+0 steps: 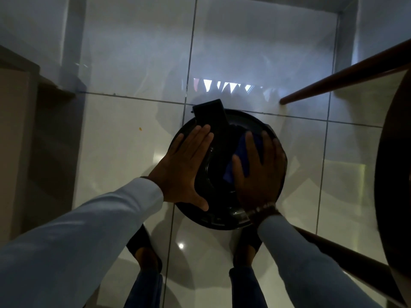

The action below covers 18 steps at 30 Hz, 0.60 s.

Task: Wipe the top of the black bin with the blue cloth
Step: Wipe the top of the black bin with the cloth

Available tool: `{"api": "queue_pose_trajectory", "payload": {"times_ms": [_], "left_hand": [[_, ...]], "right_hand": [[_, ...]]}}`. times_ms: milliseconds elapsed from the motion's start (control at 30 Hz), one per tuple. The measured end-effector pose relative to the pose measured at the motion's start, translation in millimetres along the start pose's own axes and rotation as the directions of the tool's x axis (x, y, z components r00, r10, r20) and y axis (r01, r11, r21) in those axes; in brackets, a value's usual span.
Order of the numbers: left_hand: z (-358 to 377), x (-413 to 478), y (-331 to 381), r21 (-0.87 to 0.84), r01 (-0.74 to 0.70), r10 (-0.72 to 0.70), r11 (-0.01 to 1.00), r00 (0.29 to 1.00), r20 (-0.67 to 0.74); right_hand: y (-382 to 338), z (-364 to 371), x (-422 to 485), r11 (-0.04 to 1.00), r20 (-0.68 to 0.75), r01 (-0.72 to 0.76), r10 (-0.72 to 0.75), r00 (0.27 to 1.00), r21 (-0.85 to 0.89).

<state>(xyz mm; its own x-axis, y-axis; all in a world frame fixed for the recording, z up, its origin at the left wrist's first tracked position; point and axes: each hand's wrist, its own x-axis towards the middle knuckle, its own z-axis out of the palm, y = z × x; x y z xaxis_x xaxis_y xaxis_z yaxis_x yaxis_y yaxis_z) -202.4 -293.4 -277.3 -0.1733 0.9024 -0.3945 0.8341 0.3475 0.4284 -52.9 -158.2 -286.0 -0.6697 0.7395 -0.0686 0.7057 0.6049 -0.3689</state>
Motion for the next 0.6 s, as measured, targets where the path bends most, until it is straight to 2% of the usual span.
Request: {"api": "queue_pose_trajectory", "payload": {"times_ms": [67,100,200,267,367,500,533,600], "left_hand": [[0,0,0,-0.006,0.009,-0.009,1.000,1.000,-0.005],[0,0,0,-0.005,0.007,-0.007,1.000,1.000,-0.005],[0,-1,-1,-0.002,-0.005,0.005,1.000,1.000,-0.017],[-1,0,-1,-0.018,-0.003,0.003,1.000,1.000,-0.009],[1,0,-2,-0.008,-0.013,0.013,1.000,1.000,0.001],[4,0,-4,0.007,-0.017,0.017,1.000,1.000,-0.017],[4,0,-5,0.010,-0.018,0.019,1.000,1.000,-0.025],[5,-1,-5,0.000,-0.029,0.029,1.000,0.999,-0.046]], "right_hand": [[-30,12,19,0.996,-0.017,-0.085,0.084,0.996,-0.029],[-41,17,17,0.997,-0.014,-0.064,0.063,0.998,-0.052],[-31,17,-23,0.977,0.076,0.195,-0.189,0.979,-0.086],[-1,8,-51,0.949,0.111,0.297,-0.286,0.952,-0.104],[21,-3,-50,0.982,0.049,0.180,-0.177,0.983,-0.061],[-22,12,0,0.995,-0.064,-0.103,0.103,0.993,0.004],[-34,18,2,0.994,-0.064,-0.108,0.105,0.992,-0.030],[-43,23,-16,0.996,-0.005,0.014,-0.014,1.000,-0.093]]}}
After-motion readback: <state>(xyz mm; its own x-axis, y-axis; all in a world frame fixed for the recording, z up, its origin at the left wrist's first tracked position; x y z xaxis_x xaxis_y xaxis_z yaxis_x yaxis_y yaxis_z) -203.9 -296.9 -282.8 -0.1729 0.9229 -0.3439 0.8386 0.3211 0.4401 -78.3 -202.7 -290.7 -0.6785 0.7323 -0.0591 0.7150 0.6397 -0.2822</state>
